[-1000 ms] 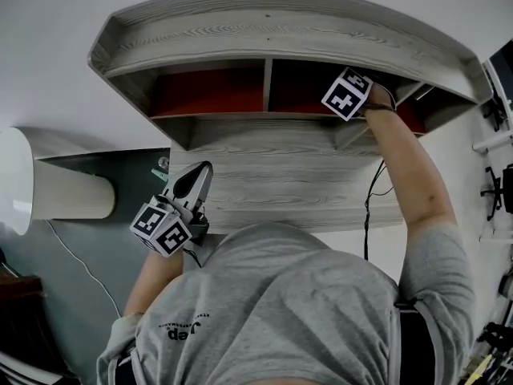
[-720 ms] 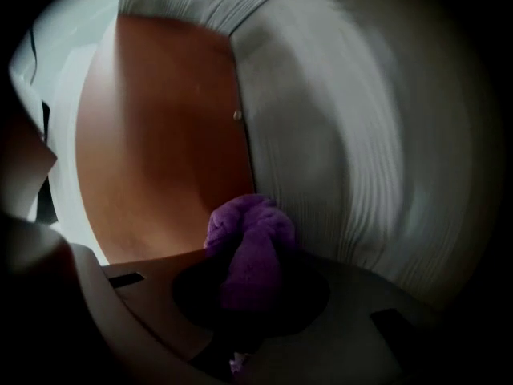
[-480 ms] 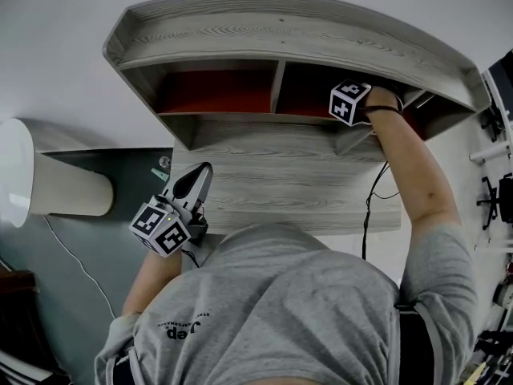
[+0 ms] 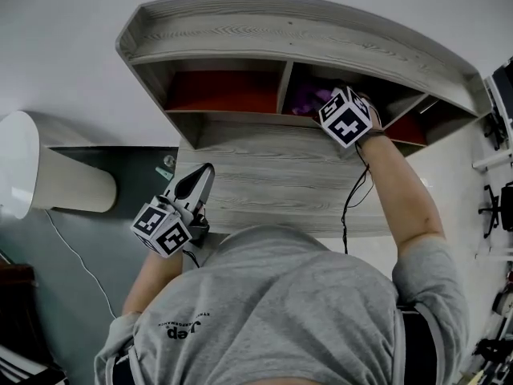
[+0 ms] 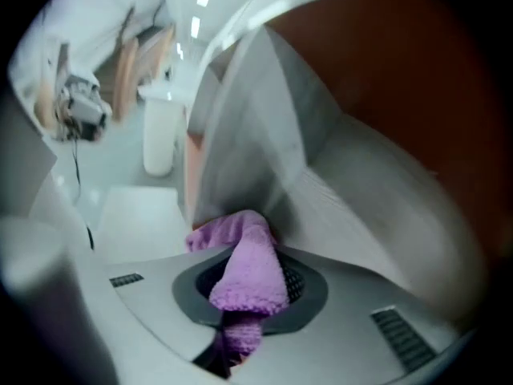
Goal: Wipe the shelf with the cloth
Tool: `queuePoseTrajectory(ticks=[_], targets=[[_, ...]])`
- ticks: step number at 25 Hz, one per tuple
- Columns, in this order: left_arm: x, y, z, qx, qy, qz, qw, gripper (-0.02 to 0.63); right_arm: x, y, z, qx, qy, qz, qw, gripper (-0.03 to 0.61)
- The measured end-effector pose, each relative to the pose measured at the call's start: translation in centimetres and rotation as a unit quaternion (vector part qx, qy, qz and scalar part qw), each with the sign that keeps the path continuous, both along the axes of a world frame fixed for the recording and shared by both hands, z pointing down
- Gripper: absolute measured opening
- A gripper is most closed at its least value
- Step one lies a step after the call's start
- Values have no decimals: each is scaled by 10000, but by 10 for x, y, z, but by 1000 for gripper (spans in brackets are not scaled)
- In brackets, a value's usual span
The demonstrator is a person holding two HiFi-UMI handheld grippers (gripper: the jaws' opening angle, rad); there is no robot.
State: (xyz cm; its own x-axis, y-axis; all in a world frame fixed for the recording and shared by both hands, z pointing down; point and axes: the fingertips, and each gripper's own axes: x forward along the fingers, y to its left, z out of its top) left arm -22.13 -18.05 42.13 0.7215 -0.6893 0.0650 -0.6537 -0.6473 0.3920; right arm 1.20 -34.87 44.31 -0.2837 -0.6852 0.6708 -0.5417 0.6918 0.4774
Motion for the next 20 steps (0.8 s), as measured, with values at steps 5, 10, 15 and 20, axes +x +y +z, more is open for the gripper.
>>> queuePoseTrajectory(ticks=[5,10,15,20], targets=[[-1,4,0,-11,-30,-14,10000,16,-47,18,8,-188,-801,-431,9957,64],[-2,7,4,-26,-62,-32,10000,15,-57,12,24,-64,-411,-473,9980,63],[10,6,5,-81,-56,53,9999,16,-42,13,38,-166,323,-476,9982,64],[18,4,4,-39,-27,168,9998,16,39,24,45,-334,1256,1,9915,63]])
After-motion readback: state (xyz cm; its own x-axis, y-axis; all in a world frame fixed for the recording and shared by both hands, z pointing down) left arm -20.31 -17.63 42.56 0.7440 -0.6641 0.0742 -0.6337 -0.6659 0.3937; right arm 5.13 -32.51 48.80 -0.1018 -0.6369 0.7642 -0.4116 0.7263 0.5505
